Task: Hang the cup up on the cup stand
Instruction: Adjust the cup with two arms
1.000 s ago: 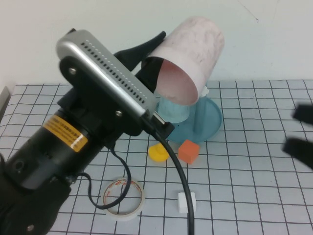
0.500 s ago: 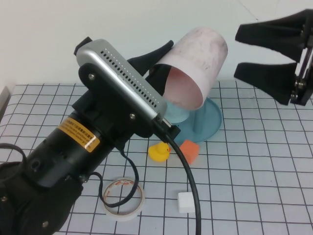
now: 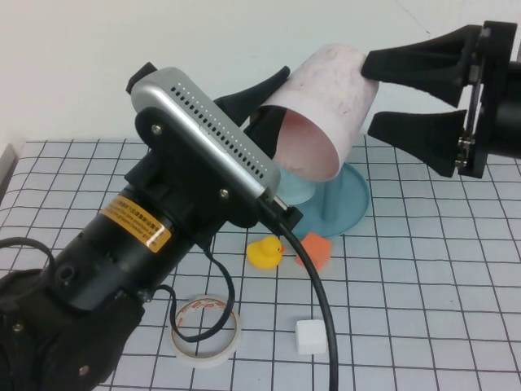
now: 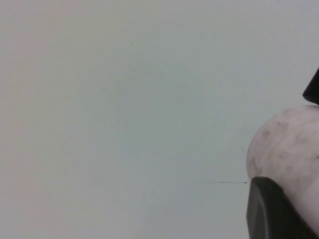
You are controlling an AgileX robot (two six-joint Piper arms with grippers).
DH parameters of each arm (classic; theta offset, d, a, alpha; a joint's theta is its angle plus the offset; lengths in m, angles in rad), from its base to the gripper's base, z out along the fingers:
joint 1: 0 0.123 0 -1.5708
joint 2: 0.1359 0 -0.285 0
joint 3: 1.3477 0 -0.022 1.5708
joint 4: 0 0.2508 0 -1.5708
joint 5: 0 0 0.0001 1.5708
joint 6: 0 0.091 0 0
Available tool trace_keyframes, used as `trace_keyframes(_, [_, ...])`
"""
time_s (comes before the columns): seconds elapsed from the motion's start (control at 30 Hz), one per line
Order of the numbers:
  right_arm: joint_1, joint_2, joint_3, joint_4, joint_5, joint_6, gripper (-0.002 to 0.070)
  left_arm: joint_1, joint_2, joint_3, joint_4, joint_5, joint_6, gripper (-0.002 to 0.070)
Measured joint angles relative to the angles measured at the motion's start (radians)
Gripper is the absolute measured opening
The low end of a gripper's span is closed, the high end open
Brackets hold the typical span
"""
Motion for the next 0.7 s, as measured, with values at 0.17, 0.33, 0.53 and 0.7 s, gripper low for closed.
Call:
trace_keyframes(0.17, [0.0, 0.005, 0.0, 0.006, -0.045, -0.012, 0.0599, 0.0, 0.002, 0.0, -0.013, 0.0, 0.0, 0.0006])
trace_keyframes(0.33, [0.0, 0.005, 0.0, 0.008, -0.086, -0.014, 0.0599, 0.0, 0.002, 0.0, -0.017, 0.0, 0.0, 0.0006])
trace_keyframes(0.53, [0.0, 0.007, 0.0, 0.01, -0.101, -0.015, 0.0599, 0.0, 0.002, 0.0, -0.017, -0.001, 0.0, 0.0006])
trace_keyframes(0.7, [0.0, 0.011, 0.0, 0.012, -0.099, -0.015, 0.0605, 0.0, 0.002, 0.0, -0.017, -0.001, 0.0, 0.0006])
